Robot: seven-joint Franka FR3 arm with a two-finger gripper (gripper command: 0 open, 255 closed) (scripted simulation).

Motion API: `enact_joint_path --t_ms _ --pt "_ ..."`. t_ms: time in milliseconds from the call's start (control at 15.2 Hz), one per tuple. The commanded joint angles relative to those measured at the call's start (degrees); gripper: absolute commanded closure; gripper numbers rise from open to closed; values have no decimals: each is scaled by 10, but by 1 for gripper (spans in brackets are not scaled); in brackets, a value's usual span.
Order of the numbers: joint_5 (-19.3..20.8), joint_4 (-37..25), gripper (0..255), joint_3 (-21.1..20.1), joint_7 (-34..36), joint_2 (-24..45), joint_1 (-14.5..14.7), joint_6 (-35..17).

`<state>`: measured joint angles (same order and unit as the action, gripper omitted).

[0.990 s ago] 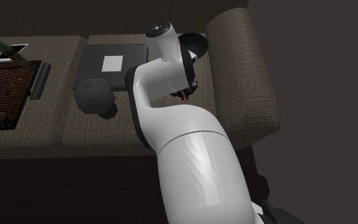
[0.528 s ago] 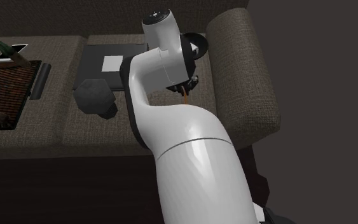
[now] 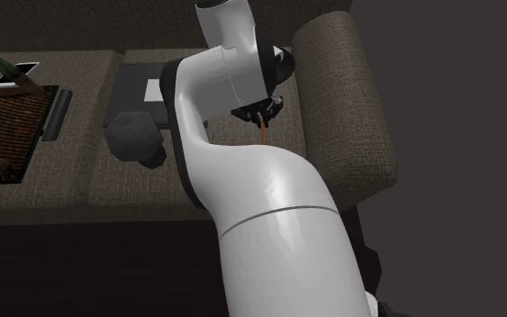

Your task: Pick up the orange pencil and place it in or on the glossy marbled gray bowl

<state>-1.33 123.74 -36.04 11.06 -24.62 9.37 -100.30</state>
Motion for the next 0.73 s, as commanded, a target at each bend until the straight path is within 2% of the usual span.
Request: enact_joint_path --t_ms 0,462,660 --pt "0 -14 255 2 -2 -1 0 15" --pt "5 -67 255 8 -9 2 -4 65" --pt "40 -129 255 -12 4 75 -28 63"
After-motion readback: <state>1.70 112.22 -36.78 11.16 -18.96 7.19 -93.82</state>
